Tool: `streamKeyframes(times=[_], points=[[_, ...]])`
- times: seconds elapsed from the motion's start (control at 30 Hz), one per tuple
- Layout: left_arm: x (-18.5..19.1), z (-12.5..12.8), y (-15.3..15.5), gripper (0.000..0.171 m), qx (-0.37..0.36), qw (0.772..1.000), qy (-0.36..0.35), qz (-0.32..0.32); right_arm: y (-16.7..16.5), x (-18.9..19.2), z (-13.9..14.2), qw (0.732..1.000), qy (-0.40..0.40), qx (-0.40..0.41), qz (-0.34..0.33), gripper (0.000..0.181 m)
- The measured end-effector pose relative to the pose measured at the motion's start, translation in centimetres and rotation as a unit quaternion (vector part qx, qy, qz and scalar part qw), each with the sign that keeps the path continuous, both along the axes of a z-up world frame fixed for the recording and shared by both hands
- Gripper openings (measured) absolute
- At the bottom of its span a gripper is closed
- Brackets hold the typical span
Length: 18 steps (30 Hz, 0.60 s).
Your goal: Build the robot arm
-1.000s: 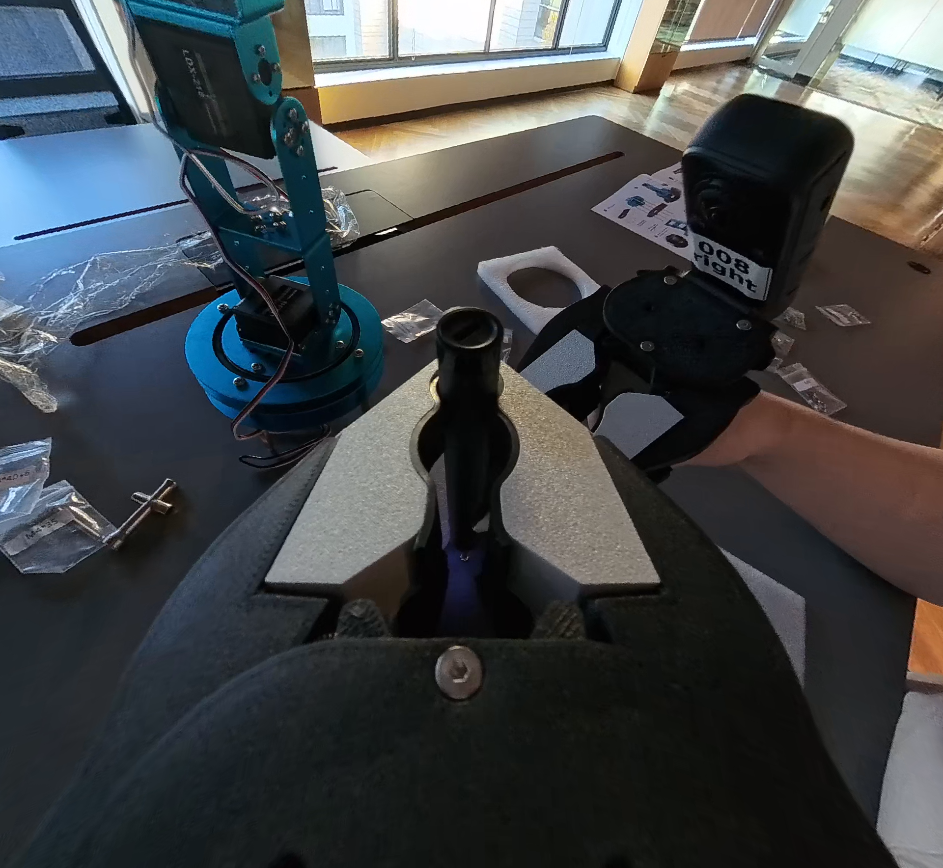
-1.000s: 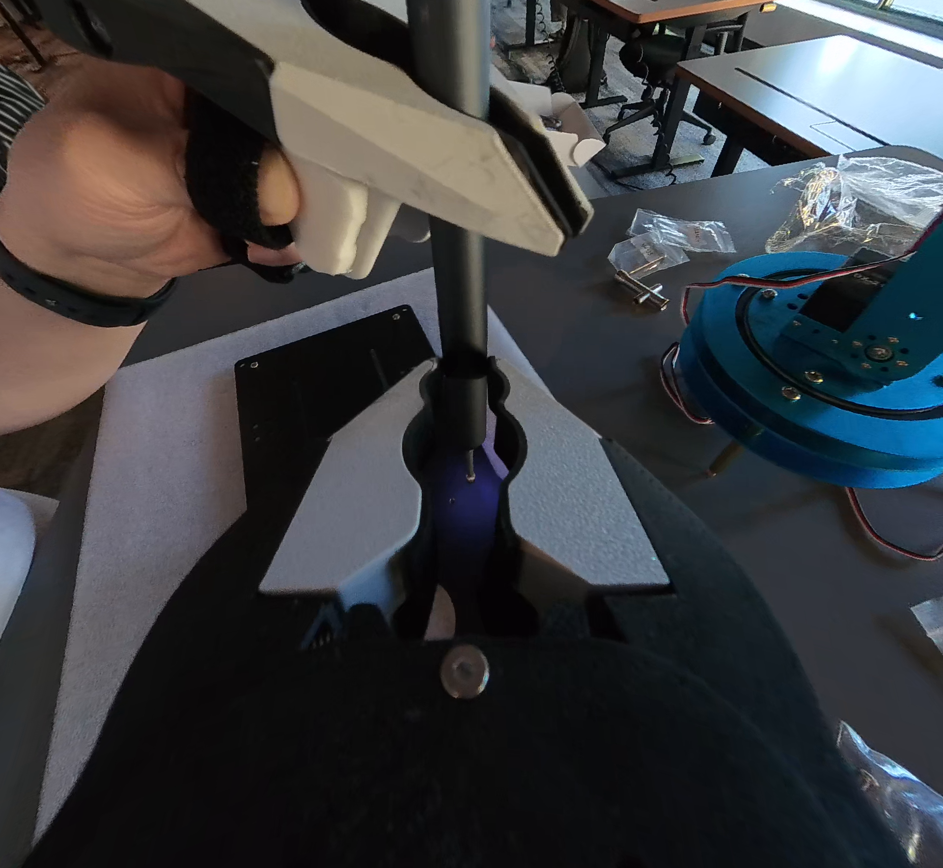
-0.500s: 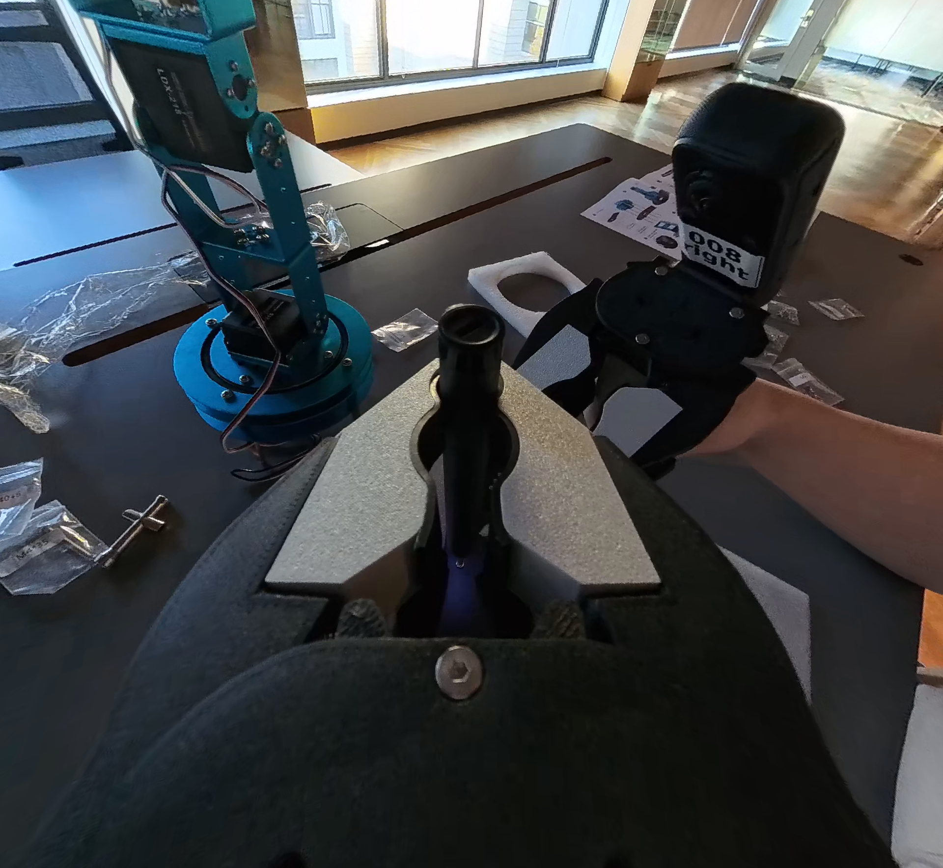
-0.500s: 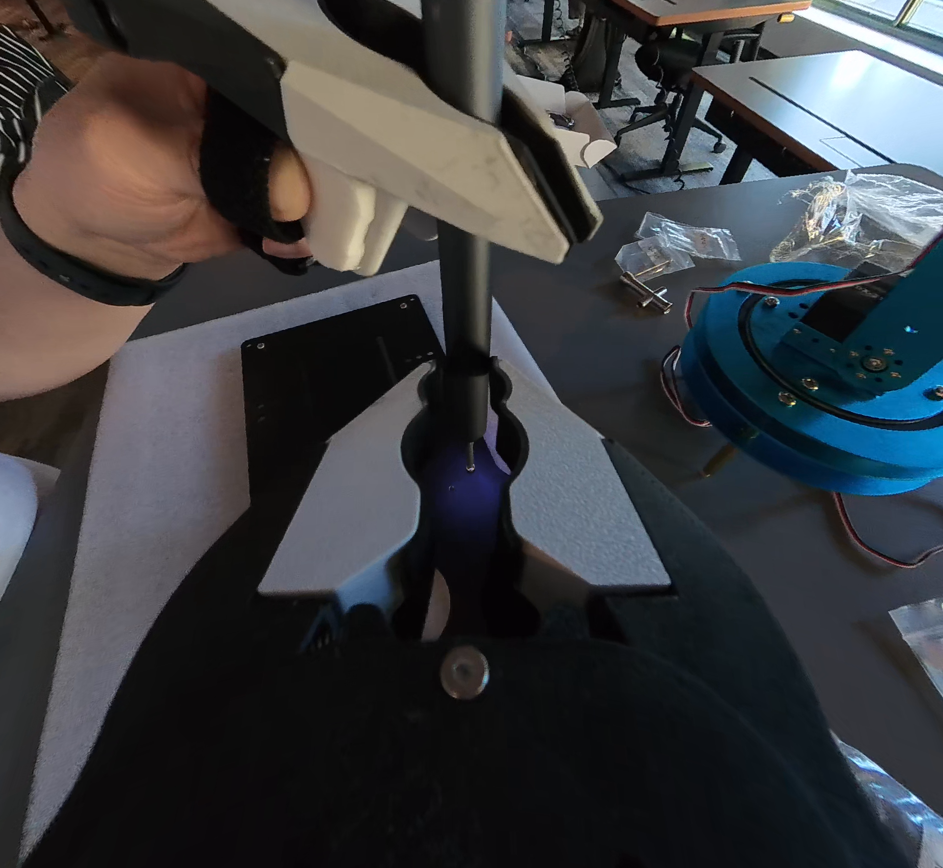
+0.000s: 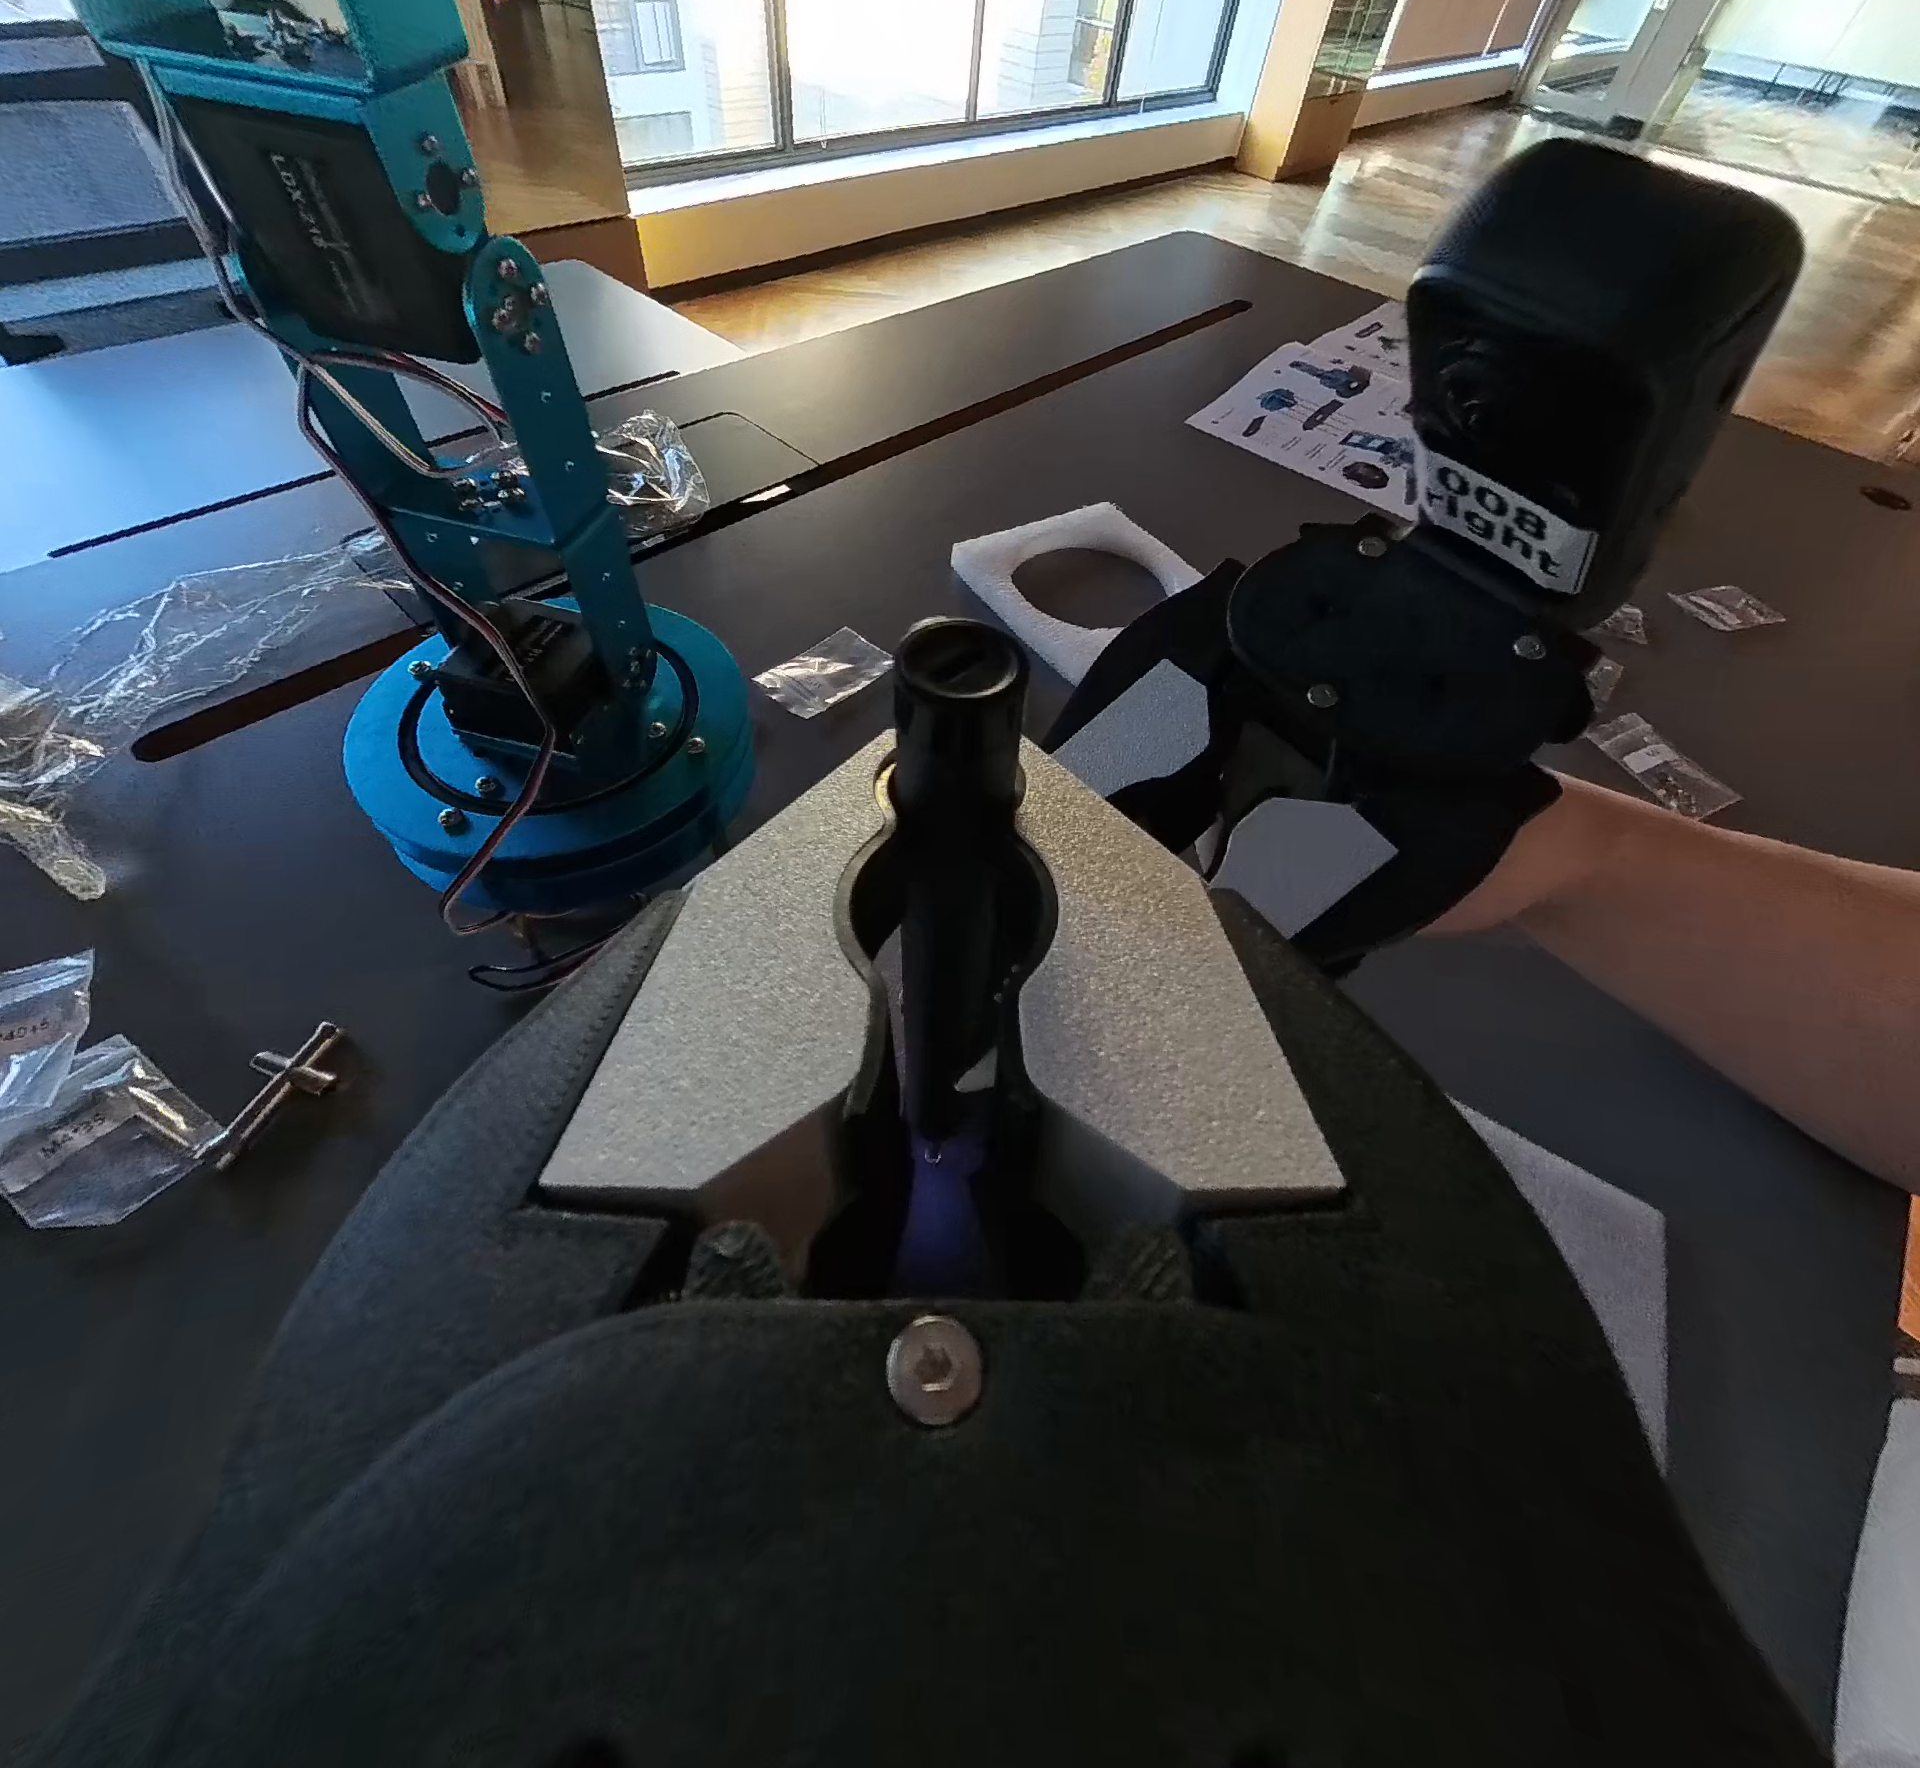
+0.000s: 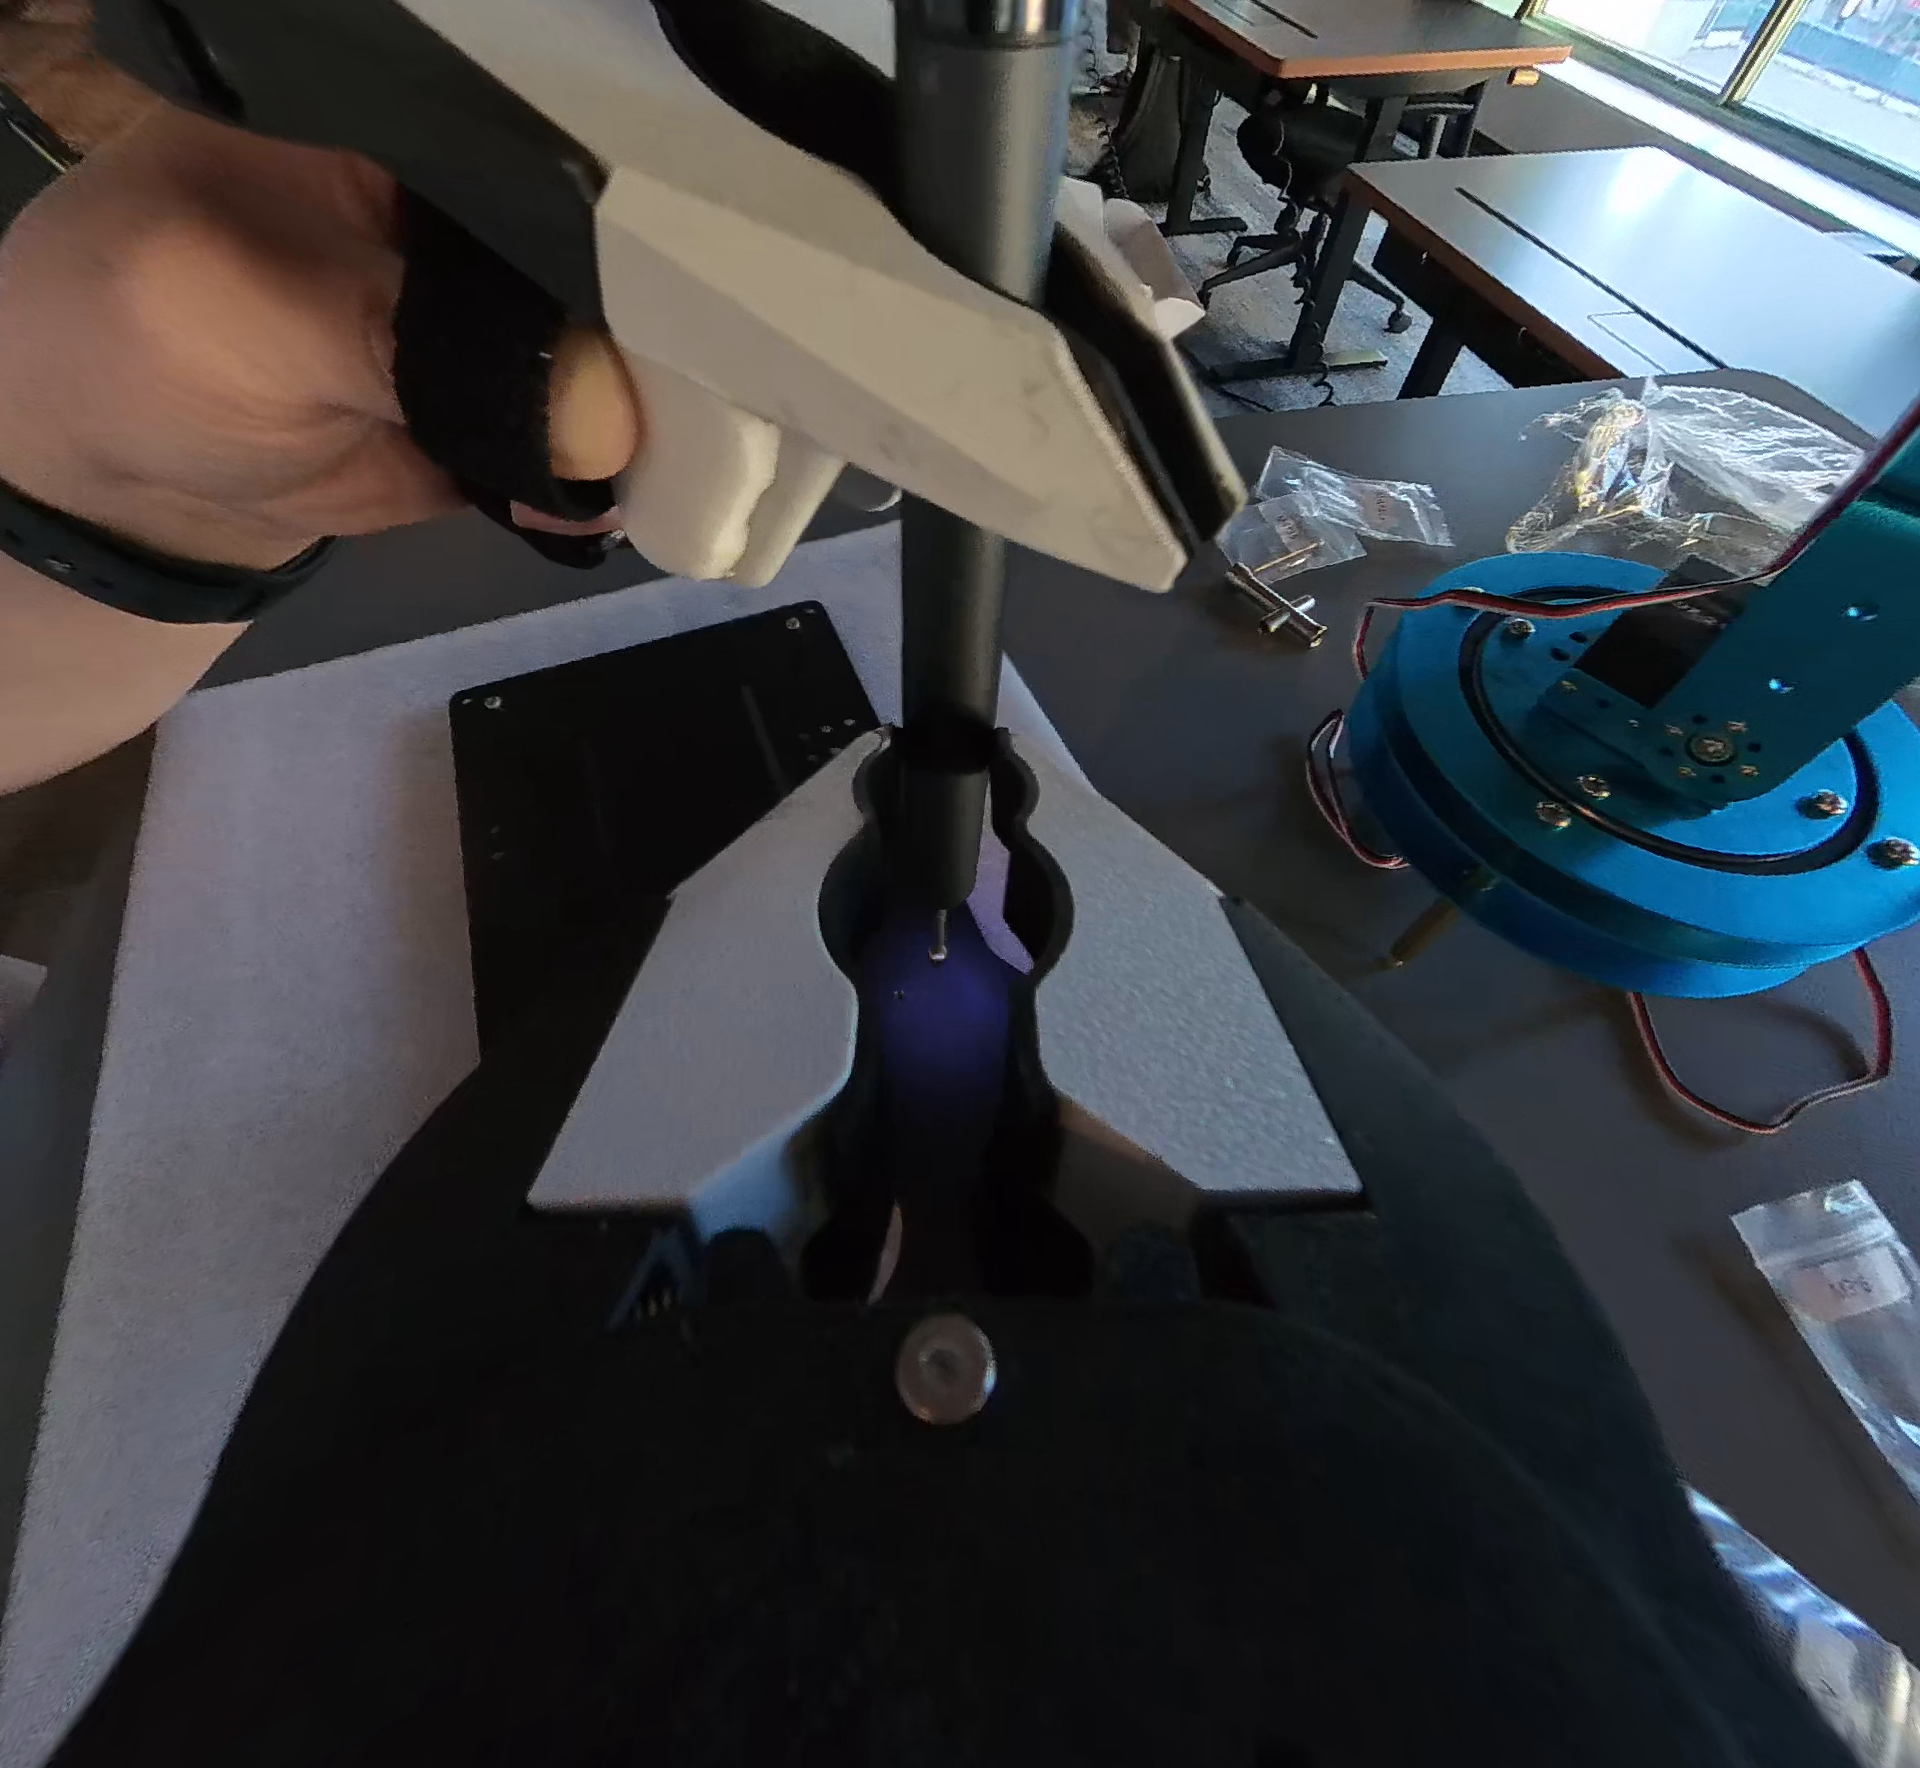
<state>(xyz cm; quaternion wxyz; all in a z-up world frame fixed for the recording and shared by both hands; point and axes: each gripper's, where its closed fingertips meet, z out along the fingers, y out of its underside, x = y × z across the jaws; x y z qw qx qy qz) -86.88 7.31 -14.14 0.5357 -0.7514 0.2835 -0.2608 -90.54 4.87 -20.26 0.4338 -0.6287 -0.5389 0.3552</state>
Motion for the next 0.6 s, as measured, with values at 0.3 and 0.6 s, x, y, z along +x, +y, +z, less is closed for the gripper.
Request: streamKeyframes(times=[0.3,0.6], points=[[0.02,0.02,-0.16,0.009,0.006,1.0,-0.001,0.002,-0.15,0.03,-0.04,1.0,-0.003,0.004,0.005,0.015],[0.19,0.06,-0.42,0.009,0.013,1.0,-0.002,0.002,-0.18,0.16,-0.08,0.999,-0.012,0.032,0.007,0.015]])
